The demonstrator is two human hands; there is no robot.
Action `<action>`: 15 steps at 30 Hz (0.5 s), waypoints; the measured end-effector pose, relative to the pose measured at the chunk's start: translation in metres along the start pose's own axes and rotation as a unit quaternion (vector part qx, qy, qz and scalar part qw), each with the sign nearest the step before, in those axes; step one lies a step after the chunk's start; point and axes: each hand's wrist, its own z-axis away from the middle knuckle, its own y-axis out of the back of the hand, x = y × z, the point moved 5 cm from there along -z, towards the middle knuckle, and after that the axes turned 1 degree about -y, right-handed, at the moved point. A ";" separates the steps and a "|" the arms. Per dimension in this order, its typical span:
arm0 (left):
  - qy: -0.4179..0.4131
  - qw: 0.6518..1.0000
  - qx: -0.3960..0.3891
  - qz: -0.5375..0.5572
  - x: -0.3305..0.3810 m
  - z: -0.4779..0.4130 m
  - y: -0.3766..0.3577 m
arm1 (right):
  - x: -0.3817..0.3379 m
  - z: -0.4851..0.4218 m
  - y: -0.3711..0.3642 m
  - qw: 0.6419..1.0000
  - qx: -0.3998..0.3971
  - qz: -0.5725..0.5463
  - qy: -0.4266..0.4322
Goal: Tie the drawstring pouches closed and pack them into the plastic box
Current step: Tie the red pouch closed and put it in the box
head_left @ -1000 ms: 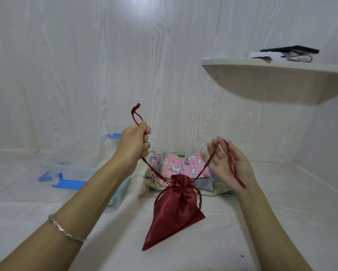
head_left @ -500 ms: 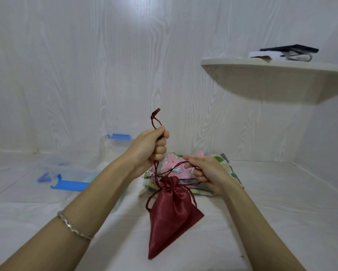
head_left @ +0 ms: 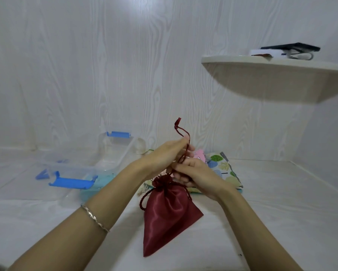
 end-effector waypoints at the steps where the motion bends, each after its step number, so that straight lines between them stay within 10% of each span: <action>1: 0.000 0.998 -0.006 -0.055 -0.004 0.002 0.001 | 0.001 0.000 0.002 0.999 0.010 -0.030 0.000; 7: -0.131 0.954 0.030 -0.269 -0.015 0.007 0.005 | 0.004 0.002 0.006 0.994 0.077 -0.081 -0.007; 15: -0.026 0.966 0.000 -0.257 -0.040 0.011 0.024 | 0.021 -0.007 0.018 0.985 0.152 -0.071 -0.026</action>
